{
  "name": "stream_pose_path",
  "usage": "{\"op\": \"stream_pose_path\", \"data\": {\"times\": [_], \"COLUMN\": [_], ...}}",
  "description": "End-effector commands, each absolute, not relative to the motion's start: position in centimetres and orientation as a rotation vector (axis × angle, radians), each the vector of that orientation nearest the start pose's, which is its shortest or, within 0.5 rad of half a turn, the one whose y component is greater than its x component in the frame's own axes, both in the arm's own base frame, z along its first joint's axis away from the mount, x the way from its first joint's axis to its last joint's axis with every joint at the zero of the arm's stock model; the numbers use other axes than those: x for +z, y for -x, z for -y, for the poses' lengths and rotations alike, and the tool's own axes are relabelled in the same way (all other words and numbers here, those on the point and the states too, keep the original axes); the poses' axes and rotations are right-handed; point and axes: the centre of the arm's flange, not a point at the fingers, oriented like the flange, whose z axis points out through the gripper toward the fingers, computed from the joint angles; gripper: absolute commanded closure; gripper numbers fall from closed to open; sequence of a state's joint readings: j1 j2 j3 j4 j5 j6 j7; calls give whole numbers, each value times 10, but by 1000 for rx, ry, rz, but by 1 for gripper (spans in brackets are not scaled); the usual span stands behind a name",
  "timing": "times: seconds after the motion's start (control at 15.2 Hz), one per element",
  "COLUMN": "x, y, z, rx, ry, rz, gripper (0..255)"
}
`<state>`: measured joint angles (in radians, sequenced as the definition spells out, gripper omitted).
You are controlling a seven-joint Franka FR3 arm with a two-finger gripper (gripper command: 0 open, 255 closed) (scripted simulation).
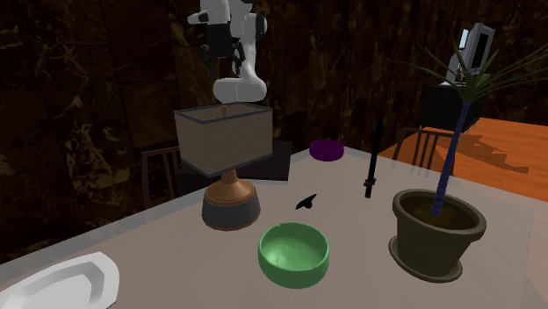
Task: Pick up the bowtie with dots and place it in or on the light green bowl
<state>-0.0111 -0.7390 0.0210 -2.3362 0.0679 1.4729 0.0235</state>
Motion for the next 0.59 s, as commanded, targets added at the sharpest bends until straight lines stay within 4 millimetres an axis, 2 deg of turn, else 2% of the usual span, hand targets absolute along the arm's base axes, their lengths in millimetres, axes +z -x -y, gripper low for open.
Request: {"op": "stream_pose_path", "data": {"times": [0.0, 0.53], "x": [577, 499], "y": [-308, -323], "z": [-13, -80], "rx": [193, 162], "ry": [3083, 3080], "rz": [-27, -147], "gripper": [0, 0]}}
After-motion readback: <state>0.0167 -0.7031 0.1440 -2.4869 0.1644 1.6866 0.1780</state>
